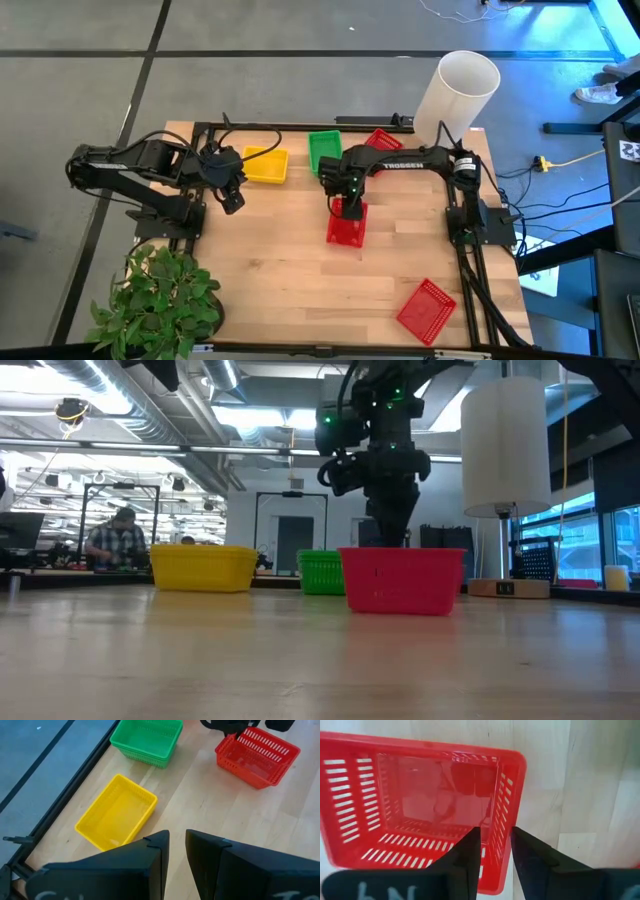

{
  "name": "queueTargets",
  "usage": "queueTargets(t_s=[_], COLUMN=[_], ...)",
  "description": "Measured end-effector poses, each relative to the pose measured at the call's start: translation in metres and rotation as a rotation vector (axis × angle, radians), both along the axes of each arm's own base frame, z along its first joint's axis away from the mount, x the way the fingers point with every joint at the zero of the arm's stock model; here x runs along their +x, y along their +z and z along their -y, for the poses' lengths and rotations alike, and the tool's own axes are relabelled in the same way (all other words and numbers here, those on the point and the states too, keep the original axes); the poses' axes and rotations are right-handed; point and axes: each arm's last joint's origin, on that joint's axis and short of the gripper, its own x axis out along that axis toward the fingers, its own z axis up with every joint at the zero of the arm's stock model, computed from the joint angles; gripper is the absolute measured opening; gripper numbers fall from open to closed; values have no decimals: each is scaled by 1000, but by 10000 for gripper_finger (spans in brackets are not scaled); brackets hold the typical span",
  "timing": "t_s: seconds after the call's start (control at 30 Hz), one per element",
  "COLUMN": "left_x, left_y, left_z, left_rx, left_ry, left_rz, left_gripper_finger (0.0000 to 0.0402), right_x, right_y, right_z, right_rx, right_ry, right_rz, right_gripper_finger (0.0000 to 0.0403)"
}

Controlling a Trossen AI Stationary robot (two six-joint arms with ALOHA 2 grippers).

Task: Stack baskets by color
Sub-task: Stack the middle red bin on top of the top red bin

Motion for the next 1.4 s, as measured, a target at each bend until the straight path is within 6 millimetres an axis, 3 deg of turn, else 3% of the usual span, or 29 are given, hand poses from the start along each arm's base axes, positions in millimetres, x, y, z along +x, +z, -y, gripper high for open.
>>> queueTargets(t_s=[0.3, 1.07, 1.4], left_x=[0, 0, 0], left_y=[0, 0, 0], left_z=[0, 0, 0], left_rx=[0, 0, -1], left_ry=[0, 0, 0], left_rz=[0, 0, 0], left_gripper_finger=[55, 55, 55], right_x=[-3, -2, 9], right_y=[-15, -13, 21], right_z=[1, 1, 3], right_rx=[-33, -35, -45], right_ry=[-3, -10, -12], right_rz=[-1, -1, 59], right_gripper_finger=[107, 107, 107])
